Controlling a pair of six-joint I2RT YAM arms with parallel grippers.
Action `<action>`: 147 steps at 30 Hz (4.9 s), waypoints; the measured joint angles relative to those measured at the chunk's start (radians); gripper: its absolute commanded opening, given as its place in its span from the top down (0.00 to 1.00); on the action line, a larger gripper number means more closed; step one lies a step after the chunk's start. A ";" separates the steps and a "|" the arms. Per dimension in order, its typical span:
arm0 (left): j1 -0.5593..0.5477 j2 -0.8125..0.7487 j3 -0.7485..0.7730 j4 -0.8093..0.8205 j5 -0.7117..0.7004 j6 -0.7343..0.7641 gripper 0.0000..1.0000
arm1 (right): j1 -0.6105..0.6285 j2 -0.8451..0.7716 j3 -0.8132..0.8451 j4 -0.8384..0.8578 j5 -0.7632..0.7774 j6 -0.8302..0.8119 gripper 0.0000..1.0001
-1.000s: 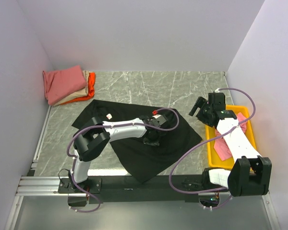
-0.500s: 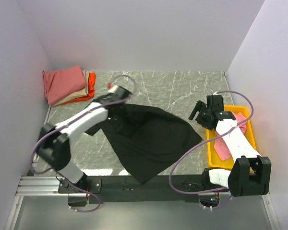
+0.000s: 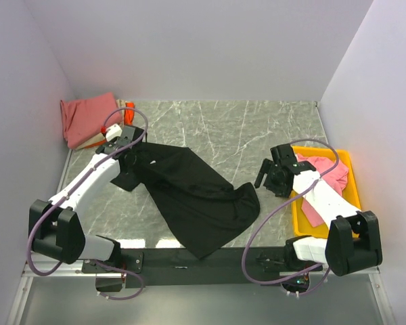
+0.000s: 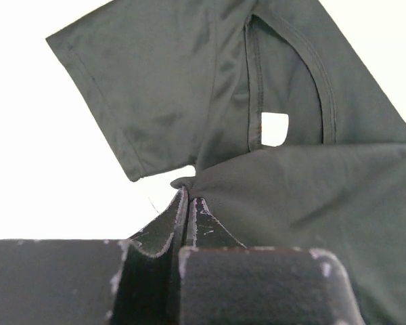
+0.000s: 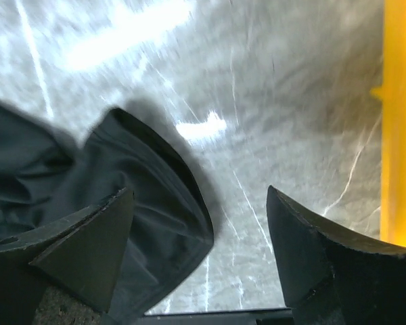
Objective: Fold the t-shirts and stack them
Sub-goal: Flatten the tshirt out
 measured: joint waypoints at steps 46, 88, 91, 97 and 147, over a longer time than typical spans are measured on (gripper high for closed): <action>-0.003 -0.095 -0.066 0.050 0.055 0.002 0.99 | 0.128 0.152 0.055 0.189 0.032 0.004 1.00; -0.003 -0.200 0.853 0.326 0.087 0.416 0.99 | 0.105 -0.208 0.947 0.129 0.119 -0.306 1.00; 0.025 -0.033 0.886 0.344 0.067 0.439 0.99 | 0.004 -0.072 0.948 0.155 0.072 -0.302 1.00; 0.153 0.360 1.104 0.340 0.204 0.459 0.99 | -0.128 0.274 1.084 0.175 -0.061 -0.298 1.00; 0.105 -0.442 -0.480 0.080 0.383 -0.109 0.99 | -0.161 -0.258 -0.196 0.119 -0.186 -0.043 1.00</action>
